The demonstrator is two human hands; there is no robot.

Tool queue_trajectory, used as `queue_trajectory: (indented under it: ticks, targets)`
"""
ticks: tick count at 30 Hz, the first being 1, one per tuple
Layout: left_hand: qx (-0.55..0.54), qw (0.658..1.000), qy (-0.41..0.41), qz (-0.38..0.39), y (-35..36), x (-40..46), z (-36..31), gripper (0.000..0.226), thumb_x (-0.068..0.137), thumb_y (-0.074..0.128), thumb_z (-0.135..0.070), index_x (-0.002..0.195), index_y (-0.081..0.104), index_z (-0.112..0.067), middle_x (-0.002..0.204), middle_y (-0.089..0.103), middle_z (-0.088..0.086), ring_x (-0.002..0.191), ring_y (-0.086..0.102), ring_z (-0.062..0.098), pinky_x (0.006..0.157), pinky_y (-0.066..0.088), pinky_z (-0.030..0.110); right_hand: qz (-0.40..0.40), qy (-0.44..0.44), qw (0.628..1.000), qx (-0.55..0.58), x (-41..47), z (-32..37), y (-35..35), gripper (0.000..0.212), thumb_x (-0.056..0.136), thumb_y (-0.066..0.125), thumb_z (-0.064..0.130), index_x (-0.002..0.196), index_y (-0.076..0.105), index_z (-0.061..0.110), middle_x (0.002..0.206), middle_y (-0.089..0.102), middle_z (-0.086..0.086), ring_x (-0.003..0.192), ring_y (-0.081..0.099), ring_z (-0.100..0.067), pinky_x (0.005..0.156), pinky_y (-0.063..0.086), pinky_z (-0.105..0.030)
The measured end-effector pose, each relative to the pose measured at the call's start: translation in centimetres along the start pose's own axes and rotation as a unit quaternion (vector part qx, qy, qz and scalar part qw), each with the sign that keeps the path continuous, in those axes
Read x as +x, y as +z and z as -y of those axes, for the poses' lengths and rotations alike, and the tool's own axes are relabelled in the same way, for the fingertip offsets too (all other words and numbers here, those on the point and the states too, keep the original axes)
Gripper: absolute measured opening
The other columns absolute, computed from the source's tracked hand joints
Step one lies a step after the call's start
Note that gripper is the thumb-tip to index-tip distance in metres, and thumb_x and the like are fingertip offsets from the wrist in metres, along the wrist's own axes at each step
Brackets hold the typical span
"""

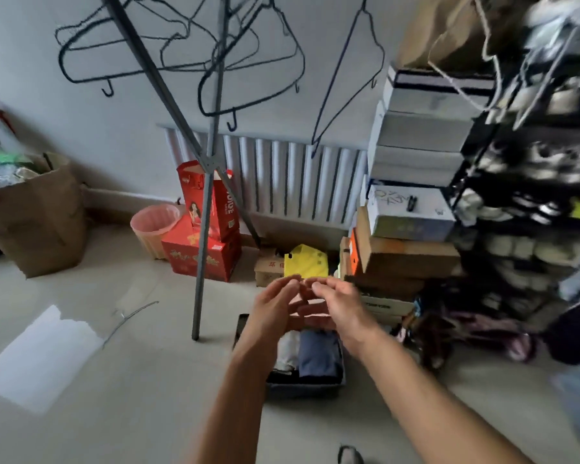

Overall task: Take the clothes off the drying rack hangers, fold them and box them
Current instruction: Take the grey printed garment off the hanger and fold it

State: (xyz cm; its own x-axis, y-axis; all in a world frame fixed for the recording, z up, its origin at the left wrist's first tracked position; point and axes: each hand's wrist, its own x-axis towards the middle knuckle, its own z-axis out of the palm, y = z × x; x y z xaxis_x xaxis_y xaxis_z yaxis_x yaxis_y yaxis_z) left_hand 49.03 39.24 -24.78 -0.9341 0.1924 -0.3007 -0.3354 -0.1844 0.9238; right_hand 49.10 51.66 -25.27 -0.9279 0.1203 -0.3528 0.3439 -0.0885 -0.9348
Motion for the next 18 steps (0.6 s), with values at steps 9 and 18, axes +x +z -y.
queue_trajectory:
  ticks: [9, 18]
  targets:
    - [0.053, 0.990, 0.036, 0.126, 10.6, -6.1, -4.1, 0.020, 0.100, 0.052, -0.024, 0.111, 0.067, -0.017, 0.111, 0.073, 0.006, 0.099, 0.069, 0.027, 0.090, 0.052, 0.040, -0.110, -0.092, 0.990, 0.003, -10.2, 6.2, -9.5, 0.020, 0.100, 0.048, 0.014, 0.102, 0.067, 0.011, 0.092, 0.072, -0.013, 0.069, 0.067, -0.023, 0.064, 0.053, -0.031]
    - [0.055, 0.970, 0.079, 0.224, 22.3, -9.6, -5.3, 0.024, 0.100, 0.051, -0.026, 0.114, 0.068, -0.017, 0.107, 0.074, 0.005, 0.101, 0.070, 0.025, 0.085, 0.056, 0.041, -0.199, -0.164, 0.966, -0.004, -17.8, 10.3, -19.8, 0.019, 0.099, 0.050, 0.014, 0.101, 0.068, 0.012, 0.084, 0.071, -0.007, 0.066, 0.067, -0.018, 0.055, 0.053, -0.024]
